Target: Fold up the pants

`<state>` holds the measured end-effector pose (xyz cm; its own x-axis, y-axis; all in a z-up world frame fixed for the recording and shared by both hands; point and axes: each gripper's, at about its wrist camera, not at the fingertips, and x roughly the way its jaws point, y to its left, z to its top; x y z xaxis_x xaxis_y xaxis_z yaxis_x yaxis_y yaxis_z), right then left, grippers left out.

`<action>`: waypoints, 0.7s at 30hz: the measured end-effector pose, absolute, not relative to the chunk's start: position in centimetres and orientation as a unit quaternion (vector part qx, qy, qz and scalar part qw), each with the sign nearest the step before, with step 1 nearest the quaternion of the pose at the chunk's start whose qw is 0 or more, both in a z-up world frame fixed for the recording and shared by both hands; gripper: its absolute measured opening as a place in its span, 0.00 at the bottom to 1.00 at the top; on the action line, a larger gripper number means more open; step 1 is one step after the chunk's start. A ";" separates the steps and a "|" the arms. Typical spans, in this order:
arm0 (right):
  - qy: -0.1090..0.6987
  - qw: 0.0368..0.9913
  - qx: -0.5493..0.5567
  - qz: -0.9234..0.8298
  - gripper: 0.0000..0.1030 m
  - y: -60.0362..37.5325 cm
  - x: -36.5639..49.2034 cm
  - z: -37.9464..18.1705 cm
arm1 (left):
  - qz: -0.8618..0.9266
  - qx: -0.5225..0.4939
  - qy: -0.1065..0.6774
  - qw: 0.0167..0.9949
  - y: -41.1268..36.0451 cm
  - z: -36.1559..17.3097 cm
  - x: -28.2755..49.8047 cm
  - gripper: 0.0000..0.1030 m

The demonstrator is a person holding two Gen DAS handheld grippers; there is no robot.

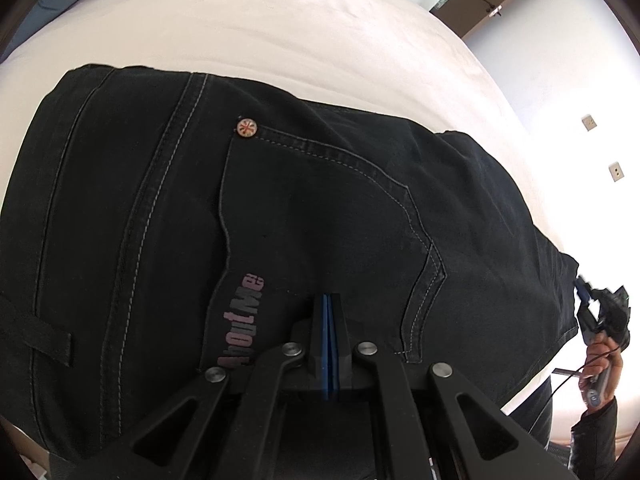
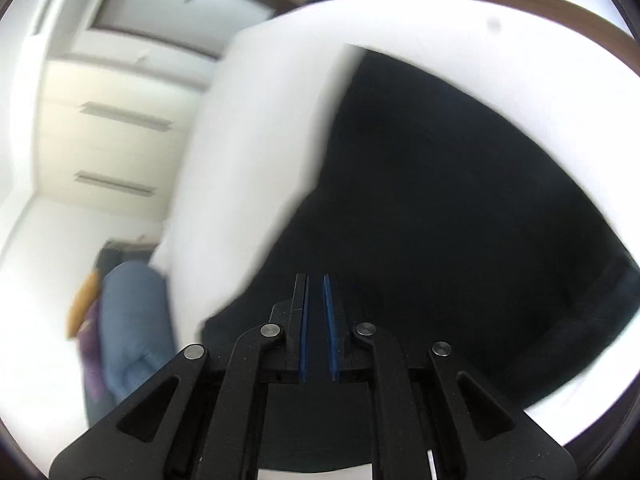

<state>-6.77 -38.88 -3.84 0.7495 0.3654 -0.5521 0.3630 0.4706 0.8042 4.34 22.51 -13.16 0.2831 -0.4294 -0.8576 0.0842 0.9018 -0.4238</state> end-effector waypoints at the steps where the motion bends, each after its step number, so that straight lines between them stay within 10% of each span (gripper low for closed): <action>1: 0.361 0.786 0.501 0.038 0.28 -37.3 -4.8 -2.7 | -0.163 -0.157 0.573 0.787 22.7 -13.2 4.3 0.05; 2: 0.378 0.789 0.478 0.078 0.45 -34.7 -2.4 -1.5 | -0.163 -0.161 0.571 0.788 22.8 -13.3 4.1 0.05; 3: 0.393 0.789 0.458 0.115 0.85 -32.1 -0.3 -0.6 | -0.164 -0.165 0.569 0.789 23.0 -13.4 3.9 0.05; 4: 0.404 0.785 0.445 0.154 0.95 -29.3 1.9 -0.1 | -0.164 -0.167 0.567 0.790 23.0 -13.4 3.8 0.05; 12: 0.572 0.639 0.436 0.272 0.91 -11.5 17.1 -5.8 | -0.169 -0.177 0.555 0.795 23.3 -13.7 3.2 0.05; 21: 0.508 0.621 0.553 0.223 0.73 -11.1 23.4 -14.8 | -0.179 -0.182 0.550 0.795 24.9 -14.1 2.8 0.05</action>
